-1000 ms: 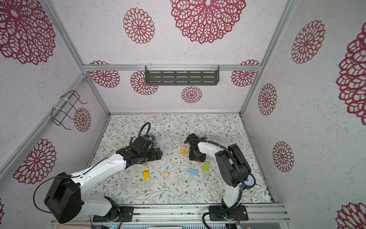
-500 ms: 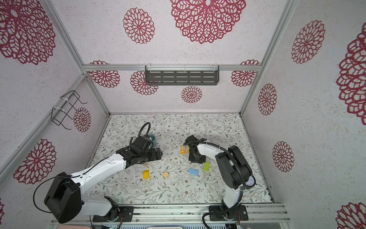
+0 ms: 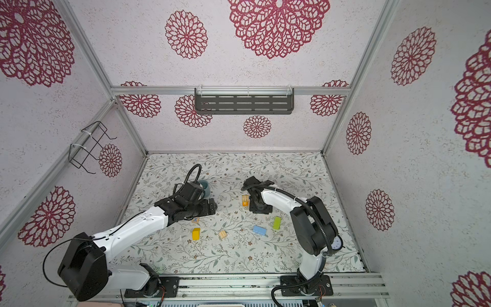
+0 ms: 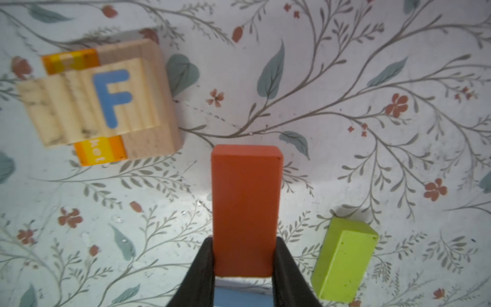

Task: Build the wood block tower
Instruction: 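Carry the red-orange block with the right gripper to the stack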

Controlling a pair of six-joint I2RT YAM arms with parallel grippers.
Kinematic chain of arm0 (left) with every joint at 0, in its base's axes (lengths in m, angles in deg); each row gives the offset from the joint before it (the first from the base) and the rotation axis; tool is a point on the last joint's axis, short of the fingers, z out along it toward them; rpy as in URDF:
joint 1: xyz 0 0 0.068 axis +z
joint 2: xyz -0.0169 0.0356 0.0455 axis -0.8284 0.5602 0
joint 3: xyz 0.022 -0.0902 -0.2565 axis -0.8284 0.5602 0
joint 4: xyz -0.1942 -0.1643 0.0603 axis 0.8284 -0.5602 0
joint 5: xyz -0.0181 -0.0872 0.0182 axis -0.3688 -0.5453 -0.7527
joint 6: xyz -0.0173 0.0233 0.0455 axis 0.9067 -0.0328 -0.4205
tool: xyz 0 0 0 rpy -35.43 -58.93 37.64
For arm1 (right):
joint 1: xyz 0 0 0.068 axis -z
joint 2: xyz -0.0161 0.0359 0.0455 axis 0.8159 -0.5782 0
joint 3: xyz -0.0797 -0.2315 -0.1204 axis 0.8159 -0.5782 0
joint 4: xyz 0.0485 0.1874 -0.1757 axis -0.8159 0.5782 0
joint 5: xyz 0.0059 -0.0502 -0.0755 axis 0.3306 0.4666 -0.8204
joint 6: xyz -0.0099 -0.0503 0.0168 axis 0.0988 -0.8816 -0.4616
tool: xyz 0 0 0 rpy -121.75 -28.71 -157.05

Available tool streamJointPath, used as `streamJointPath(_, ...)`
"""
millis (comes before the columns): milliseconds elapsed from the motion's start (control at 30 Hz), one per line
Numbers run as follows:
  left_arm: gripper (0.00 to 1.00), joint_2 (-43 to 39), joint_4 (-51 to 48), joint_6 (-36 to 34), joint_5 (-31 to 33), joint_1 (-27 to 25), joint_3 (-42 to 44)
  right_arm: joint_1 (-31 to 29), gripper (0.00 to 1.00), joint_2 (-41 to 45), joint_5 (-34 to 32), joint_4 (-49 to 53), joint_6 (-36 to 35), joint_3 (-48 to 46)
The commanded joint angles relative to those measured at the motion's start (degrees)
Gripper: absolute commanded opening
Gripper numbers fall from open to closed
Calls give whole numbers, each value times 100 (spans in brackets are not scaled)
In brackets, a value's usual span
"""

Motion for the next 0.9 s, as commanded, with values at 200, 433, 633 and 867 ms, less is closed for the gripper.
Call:
streamJointPath(200, 93, -105, -180, -44, 145, 138, -269, -195, 17, -55, 38, 446, -358, 1022)
streamJointPath(433, 92, -56, -284, -69, 128, 279, -366, -248, 19, -518, 250, 470, -584, 1587)
streamJointPath(633, 93, -17, -295, -57, 102, 406, -386, -266, 19, -836, 393, 481, -714, 1914)
streamJointPath(867, 93, 71, -269, -54, 62, 458, -411, -266, 19, -1051, 521, 492, -750, 2010)
